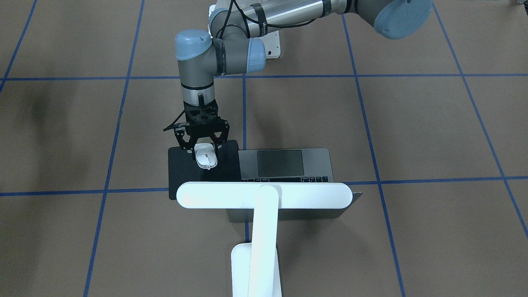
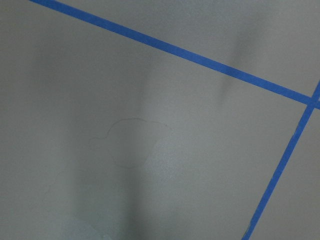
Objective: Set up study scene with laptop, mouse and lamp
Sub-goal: 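Lower the mouse onto the mouse pad and open the left gripper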
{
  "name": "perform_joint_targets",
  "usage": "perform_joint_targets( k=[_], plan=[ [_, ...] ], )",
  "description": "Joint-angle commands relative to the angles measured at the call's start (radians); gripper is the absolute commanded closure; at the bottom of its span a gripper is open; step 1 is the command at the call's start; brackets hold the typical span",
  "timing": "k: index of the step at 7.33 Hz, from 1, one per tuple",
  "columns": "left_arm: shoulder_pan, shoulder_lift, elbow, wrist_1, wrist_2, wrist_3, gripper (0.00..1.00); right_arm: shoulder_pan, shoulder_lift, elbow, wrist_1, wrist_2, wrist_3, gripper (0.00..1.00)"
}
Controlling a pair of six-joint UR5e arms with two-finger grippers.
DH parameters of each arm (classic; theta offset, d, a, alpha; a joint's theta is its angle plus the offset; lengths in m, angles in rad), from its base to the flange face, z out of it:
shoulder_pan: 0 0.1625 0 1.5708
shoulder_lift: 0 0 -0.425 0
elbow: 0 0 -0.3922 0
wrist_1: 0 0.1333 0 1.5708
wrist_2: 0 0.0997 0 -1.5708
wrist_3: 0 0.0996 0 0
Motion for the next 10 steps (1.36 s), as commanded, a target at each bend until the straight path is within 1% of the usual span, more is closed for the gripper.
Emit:
perform_joint_targets(
  k=[1, 2, 3, 4, 5, 6, 7, 8, 9, 10],
  plan=[
    [0.001, -0.001, 0.023, -0.024, 0.030, 0.002, 0.45, 0.000, 0.000, 0.000, 0.000, 0.004, 0.000, 0.00],
    [0.001, 0.000, 0.021, -0.024, 0.030, 0.002, 0.22, 0.000, 0.000, 0.000, 0.000, 0.008, 0.000, 0.00],
    [0.004, 0.000, 0.020, -0.024, 0.030, 0.002, 0.11, 0.000, 0.002, 0.000, 0.000, 0.008, 0.000, 0.00],
    [0.002, -0.001, 0.014, -0.024, 0.029, 0.007, 0.08, 0.000, 0.002, 0.000, 0.000, 0.008, 0.000, 0.00],
    [0.002, 0.000, 0.009, -0.024, 0.027, 0.020, 0.08, 0.000, 0.005, 0.000, 0.000, 0.008, 0.000, 0.00],
    [-0.004, 0.019, -0.069, -0.010, 0.018, 0.081, 0.07, 0.000, 0.009, -0.001, 0.000, 0.007, 0.002, 0.00],
    [-0.019, 0.096, -0.211, 0.034, -0.035, 0.132, 0.05, 0.000, 0.023, -0.003, -0.001, 0.004, 0.015, 0.00],
    [-0.039, 0.208, -0.414, 0.124, -0.110, 0.157, 0.04, 0.000, 0.046, -0.005, 0.000, 0.002, 0.122, 0.00],
    [-0.060, 0.315, -0.632, 0.254, -0.176, 0.175, 0.04, 0.002, 0.064, 0.000, 0.002, -0.001, 0.188, 0.00],
    [-0.108, 0.402, -0.833, 0.397, -0.258, 0.242, 0.04, 0.002, 0.067, -0.001, 0.002, -0.016, 0.216, 0.00]
  ],
)
